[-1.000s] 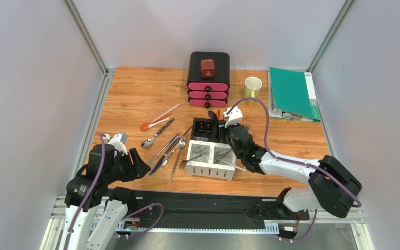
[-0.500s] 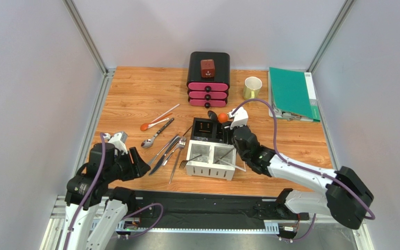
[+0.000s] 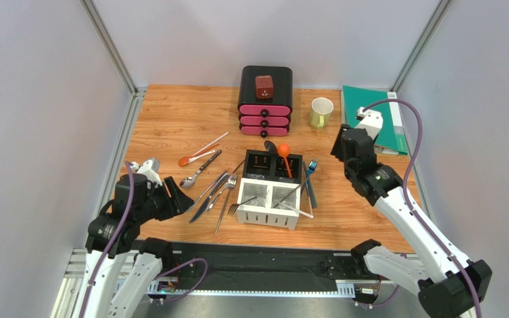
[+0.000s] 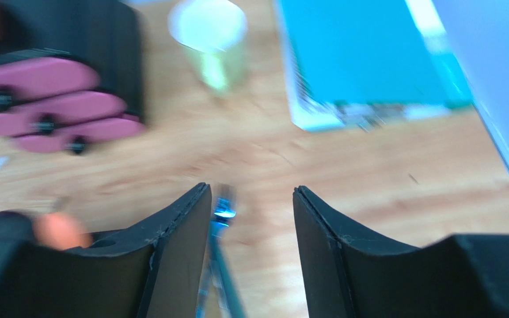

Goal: Sort the eating utensils into containers
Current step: Pick up the fork at the center of the board.

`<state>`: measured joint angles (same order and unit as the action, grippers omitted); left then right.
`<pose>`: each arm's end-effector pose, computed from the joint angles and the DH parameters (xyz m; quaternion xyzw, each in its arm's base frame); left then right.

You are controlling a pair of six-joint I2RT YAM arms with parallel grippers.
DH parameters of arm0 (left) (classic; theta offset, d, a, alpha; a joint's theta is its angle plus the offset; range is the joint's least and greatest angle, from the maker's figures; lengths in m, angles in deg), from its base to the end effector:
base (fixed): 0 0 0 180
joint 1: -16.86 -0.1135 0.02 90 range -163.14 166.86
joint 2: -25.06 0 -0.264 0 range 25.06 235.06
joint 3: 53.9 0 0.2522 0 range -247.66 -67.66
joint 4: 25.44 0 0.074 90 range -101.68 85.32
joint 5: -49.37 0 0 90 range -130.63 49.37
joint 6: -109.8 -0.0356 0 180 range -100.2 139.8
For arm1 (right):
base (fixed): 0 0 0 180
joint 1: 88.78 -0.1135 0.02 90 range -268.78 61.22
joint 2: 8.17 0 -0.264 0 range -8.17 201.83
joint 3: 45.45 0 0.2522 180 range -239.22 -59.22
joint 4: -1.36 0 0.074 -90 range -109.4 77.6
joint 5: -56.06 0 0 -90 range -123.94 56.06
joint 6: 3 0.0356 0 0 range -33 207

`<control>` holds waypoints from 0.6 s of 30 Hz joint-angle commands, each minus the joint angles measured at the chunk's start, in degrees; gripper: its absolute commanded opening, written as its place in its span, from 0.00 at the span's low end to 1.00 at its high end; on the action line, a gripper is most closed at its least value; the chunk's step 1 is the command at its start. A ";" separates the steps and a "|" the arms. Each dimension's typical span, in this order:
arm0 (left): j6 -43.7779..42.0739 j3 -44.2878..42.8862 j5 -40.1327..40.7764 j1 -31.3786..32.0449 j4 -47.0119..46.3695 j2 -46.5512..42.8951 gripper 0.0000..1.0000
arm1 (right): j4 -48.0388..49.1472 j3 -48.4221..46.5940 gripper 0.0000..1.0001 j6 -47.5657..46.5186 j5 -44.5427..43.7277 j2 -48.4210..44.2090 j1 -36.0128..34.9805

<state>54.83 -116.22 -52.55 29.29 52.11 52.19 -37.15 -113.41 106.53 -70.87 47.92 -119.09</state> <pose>0.0683 -0.0226 0.3059 -0.1372 0.9005 -0.2486 0.3295 0.1930 0.0881 0.3385 0.0898 0.8192 -0.0345 0.5653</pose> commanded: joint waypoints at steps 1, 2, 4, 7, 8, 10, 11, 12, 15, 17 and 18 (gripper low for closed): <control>4.08 -0.83 -2.13 0.32 -7.62 4.49 0.60 | -13.91 0.41 0.55 5.96 11.68 0.94 9.19; 4.43 -1.45 -2.84 0.32 -8.06 5.72 0.59 | -16.09 -0.46 0.55 5.00 12.14 3.21 9.82; 4.35 -3.46 -2.85 0.32 -9.38 9.33 0.59 | -17.60 -3.10 0.55 4.21 14.06 6.20 11.05; 2.77 -4.88 -0.57 0.32 -12.54 12.67 0.60 | -18.49 -4.95 0.56 2.88 19.49 12.79 11.76; 2.42 -5.23 0.23 0.32 -13.68 13.46 0.60 | -18.66 -5.30 0.56 3.14 20.92 15.68 11.85; 2.94 -6.72 1.55 0.32 -14.48 16.80 0.60 | -19.63 -6.88 0.56 4.02 26.34 18.34 12.37; 3.90 -7.34 1.29 0.32 -15.09 18.03 0.60 | -20.07 -7.24 0.56 4.29 27.86 20.61 12.37; 4.26 -7.87 -0.10 0.32 -15.71 20.48 0.60 | -20.25 -7.42 0.56 4.64 29.01 21.59 12.37; 4.88 -9.71 -0.82 0.32 -17.64 24.00 0.60 | -19.37 -6.98 0.56 4.91 31.21 25.46 12.37; 4.88 -9.72 0.22 0.32 -19.57 24.72 0.60 | -17.97 -6.19 0.56 3.85 33.23 28.17 12.29; 4.96 -9.46 0.41 0.32 -20.10 24.89 0.60 | -17.53 -5.84 0.56 3.33 34.02 29.24 12.37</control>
<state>58.76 -124.15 -52.55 29.29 37.08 76.26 -56.03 -118.17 110.35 -43.07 73.78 -106.96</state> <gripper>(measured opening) 0.601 0.560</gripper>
